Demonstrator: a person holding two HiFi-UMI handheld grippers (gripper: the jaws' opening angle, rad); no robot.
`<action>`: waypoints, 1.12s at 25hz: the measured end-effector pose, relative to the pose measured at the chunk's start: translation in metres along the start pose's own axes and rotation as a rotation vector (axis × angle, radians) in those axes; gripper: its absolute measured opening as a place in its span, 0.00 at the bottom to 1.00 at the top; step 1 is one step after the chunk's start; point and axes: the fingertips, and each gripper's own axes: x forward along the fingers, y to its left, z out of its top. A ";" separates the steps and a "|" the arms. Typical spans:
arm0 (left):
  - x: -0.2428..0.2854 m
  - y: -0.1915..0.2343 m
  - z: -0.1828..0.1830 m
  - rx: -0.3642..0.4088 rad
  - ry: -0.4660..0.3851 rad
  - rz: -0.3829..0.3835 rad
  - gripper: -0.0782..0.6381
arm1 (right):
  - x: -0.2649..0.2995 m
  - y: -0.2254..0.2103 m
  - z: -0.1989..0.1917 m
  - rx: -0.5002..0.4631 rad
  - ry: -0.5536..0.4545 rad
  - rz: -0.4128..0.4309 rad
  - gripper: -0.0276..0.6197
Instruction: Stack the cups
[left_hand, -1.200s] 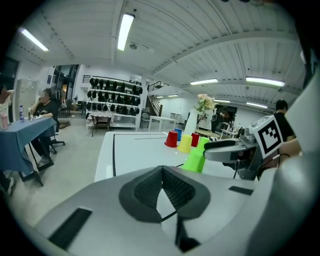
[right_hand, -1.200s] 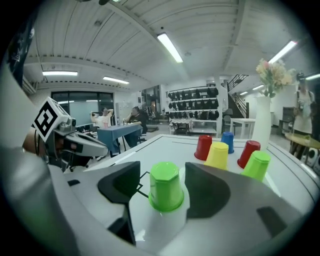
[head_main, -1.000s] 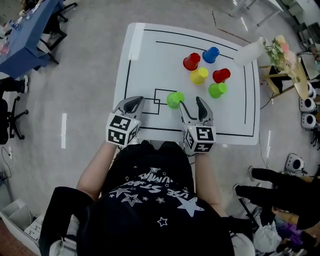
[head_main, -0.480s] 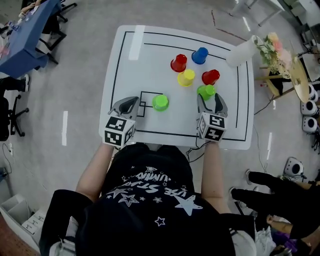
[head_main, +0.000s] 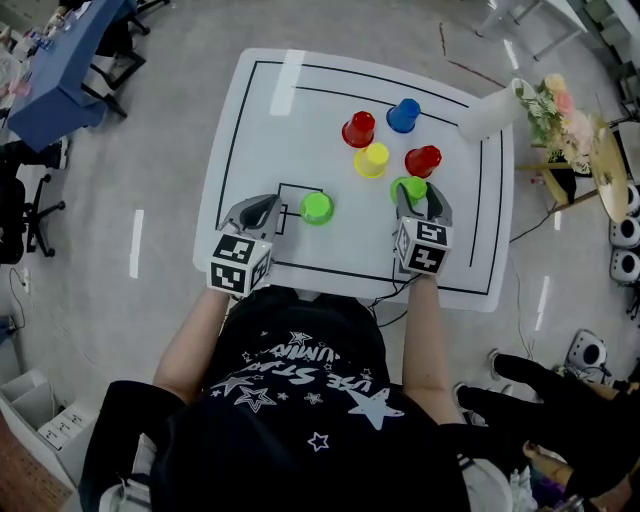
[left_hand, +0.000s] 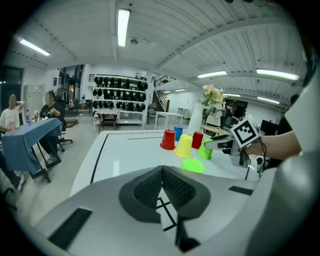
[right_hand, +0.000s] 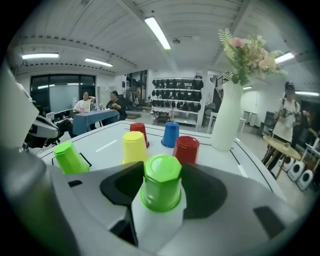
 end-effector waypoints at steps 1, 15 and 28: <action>0.000 -0.001 0.000 0.000 0.000 0.000 0.13 | -0.001 0.002 0.000 -0.002 0.003 0.008 0.41; -0.011 -0.012 -0.012 -0.006 -0.007 -0.026 0.13 | -0.034 0.090 -0.007 -0.043 -0.029 0.161 0.41; -0.019 -0.010 -0.014 0.005 -0.012 -0.048 0.13 | -0.036 0.136 -0.014 -0.110 -0.019 0.216 0.41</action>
